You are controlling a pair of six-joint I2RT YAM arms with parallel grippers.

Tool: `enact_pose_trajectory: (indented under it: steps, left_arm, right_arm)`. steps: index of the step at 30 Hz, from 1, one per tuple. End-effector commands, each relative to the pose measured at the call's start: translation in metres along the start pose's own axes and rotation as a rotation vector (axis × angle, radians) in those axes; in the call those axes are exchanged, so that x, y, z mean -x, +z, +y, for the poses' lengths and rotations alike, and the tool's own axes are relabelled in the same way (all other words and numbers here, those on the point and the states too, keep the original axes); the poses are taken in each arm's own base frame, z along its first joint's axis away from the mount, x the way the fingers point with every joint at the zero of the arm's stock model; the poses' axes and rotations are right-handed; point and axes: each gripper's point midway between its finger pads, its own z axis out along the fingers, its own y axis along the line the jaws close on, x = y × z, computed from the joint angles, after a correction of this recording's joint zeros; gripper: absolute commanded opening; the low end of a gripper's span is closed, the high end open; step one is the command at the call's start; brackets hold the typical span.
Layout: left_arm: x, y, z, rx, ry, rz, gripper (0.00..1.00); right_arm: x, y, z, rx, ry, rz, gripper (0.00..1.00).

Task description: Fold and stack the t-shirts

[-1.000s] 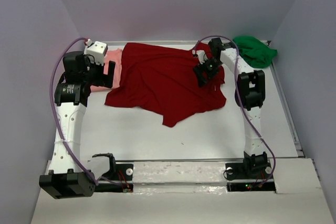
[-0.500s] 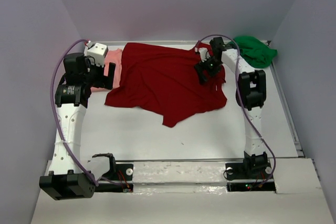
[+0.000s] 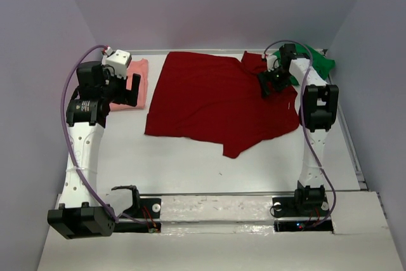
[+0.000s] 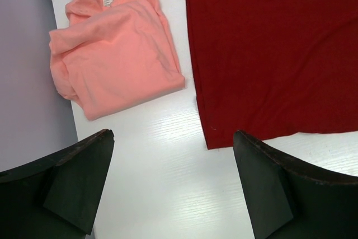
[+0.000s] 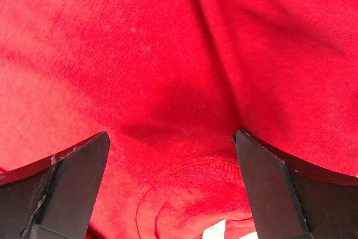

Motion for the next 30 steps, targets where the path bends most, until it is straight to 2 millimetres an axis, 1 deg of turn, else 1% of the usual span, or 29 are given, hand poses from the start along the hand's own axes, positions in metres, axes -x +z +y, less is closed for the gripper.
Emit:
enact_pose_trajectory:
  steps: [1, 2, 3, 6, 9, 11, 12, 14, 15, 18, 19, 20, 21, 22, 23, 24, 25, 26, 27, 28, 30]
  left_arm:
    - [0.022, -0.009, -0.001, -0.017, 0.006, -0.066, 0.99]
    - [0.022, -0.009, -0.002, -0.025, 0.004, -0.066, 0.99]
    - [0.023, -0.009, -0.003, -0.030, 0.003, -0.070, 0.99]
    - [0.022, -0.009, -0.006, -0.042, 0.008, -0.070, 0.99]
    - [0.018, -0.004, -0.011, -0.072, 0.009, -0.066, 0.99]
    - [0.017, 0.001, -0.016, -0.095, 0.011, -0.066, 0.99]
    - [0.013, 0.006, -0.020, -0.118, 0.007, -0.057, 0.99]
    - [0.013, 0.012, -0.028, -0.164, 0.015, -0.064, 0.99]
    - [0.012, 0.014, -0.031, -0.179, 0.014, -0.062, 0.99]
    - [0.006, 0.025, -0.039, -0.222, 0.028, -0.043, 0.99]
    - [0.001, 0.033, -0.041, -0.228, 0.030, -0.025, 0.99]
    - [-0.002, 0.036, -0.041, -0.229, 0.032, -0.019, 0.99]
    - [-0.010, 0.041, -0.042, -0.233, 0.031, -0.001, 0.99]
    - [-0.015, 0.045, -0.042, -0.230, 0.028, 0.010, 0.99]
    - [-0.018, 0.049, -0.055, -0.257, 0.048, 0.021, 0.99]
    - [-0.021, 0.050, -0.058, -0.263, 0.050, 0.025, 0.99]
    - [-0.028, 0.054, -0.061, -0.269, 0.049, 0.035, 0.99]
    - [-0.028, 0.052, -0.066, -0.285, 0.054, 0.026, 0.99]
    - [-0.031, 0.051, -0.068, -0.293, 0.056, 0.026, 0.99]
    - [-0.038, 0.051, -0.074, -0.318, 0.063, 0.036, 0.99]
    - [-0.050, 0.053, -0.084, -0.358, 0.073, 0.060, 0.99]
  right_arm:
    - [-0.034, -0.003, -0.014, -0.055, 0.032, 0.121, 1.00]
    - [-0.032, -0.005, -0.014, -0.056, 0.033, 0.120, 1.00]
    - [-0.029, -0.006, -0.010, -0.033, 0.032, 0.108, 1.00]
    - [-0.026, -0.018, 0.007, 0.048, 0.033, 0.100, 1.00]
    - [-0.022, -0.034, 0.024, 0.113, 0.006, 0.061, 1.00]
    - [-0.018, -0.046, 0.030, 0.128, -0.021, 0.027, 1.00]
    - [-0.015, -0.061, 0.034, 0.121, -0.041, -0.005, 1.00]
    - [-0.004, -0.078, 0.039, 0.120, -0.076, -0.071, 1.00]
    - [0.002, -0.097, 0.043, 0.107, -0.101, -0.114, 1.00]
    - [0.008, -0.123, 0.047, 0.076, -0.128, -0.156, 1.00]
    - [0.005, -0.134, 0.058, 0.084, -0.151, -0.154, 1.00]
    - [0.002, -0.139, 0.060, 0.085, -0.153, -0.150, 1.00]
    - [-0.004, -0.147, 0.068, 0.081, -0.165, -0.141, 1.00]
    - [-0.008, -0.150, 0.071, 0.078, -0.165, -0.140, 1.00]
    - [-0.012, -0.153, 0.073, 0.075, -0.165, -0.143, 1.00]
    - [-0.016, -0.156, 0.075, 0.072, -0.165, -0.146, 1.00]
    - [-0.027, -0.152, 0.079, 0.078, -0.154, -0.128, 1.00]
    - [-0.031, -0.161, 0.083, 0.073, -0.161, -0.141, 1.00]
    - [-0.037, -0.161, 0.086, 0.080, -0.156, -0.131, 1.00]
    - [-0.050, -0.162, 0.095, 0.110, -0.146, -0.107, 1.00]
    - [-0.064, -0.163, 0.104, 0.136, -0.138, -0.083, 1.00]
